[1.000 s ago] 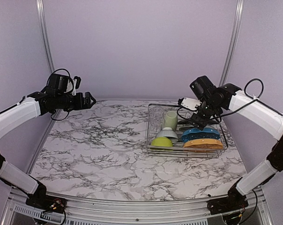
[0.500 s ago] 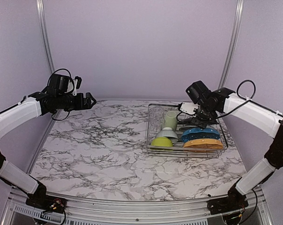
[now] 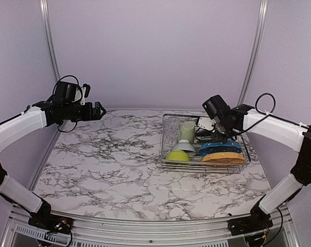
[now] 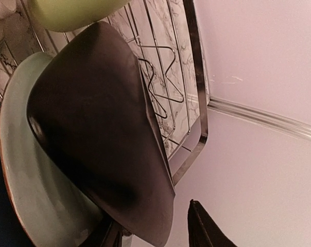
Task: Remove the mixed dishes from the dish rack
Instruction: Grab the plate from the dish rack.
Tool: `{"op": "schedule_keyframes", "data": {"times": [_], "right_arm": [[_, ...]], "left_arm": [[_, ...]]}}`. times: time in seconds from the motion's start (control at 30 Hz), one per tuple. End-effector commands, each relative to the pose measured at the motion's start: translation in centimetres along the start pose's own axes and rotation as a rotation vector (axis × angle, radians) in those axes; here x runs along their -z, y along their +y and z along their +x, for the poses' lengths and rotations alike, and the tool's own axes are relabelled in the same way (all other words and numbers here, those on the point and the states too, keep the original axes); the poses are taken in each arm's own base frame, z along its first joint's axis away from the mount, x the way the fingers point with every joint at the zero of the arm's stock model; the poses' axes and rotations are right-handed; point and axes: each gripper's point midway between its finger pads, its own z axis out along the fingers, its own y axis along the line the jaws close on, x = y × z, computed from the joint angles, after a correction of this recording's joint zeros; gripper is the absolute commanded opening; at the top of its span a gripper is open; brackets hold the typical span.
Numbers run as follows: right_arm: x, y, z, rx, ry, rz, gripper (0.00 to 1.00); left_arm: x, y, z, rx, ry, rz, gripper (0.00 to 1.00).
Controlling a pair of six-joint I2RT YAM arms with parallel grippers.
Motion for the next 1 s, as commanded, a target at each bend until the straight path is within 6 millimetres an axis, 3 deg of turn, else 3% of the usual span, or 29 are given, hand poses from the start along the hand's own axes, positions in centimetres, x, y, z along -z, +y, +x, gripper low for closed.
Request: {"op": "schedule_keyframes", "data": {"times": [0.0, 0.53, 0.97], "right_arm": [[-0.3, -0.7, -1.0, 0.016, -0.033, 0.060, 0.40], [-2.2, -0.3, -1.1, 0.086, -0.043, 0.055, 0.27], [-0.3, -2.6, -0.4, 0.117, -0.032, 0.144, 0.12]], "left_arm": [[-0.4, 0.0, -0.3, -0.022, -0.016, -0.008, 0.99], [0.3, 1.4, -1.3, -0.038, -0.048, -0.096, 0.99], [0.4, 1.6, -1.8, -0.043, -0.054, -0.114, 0.99]]}}
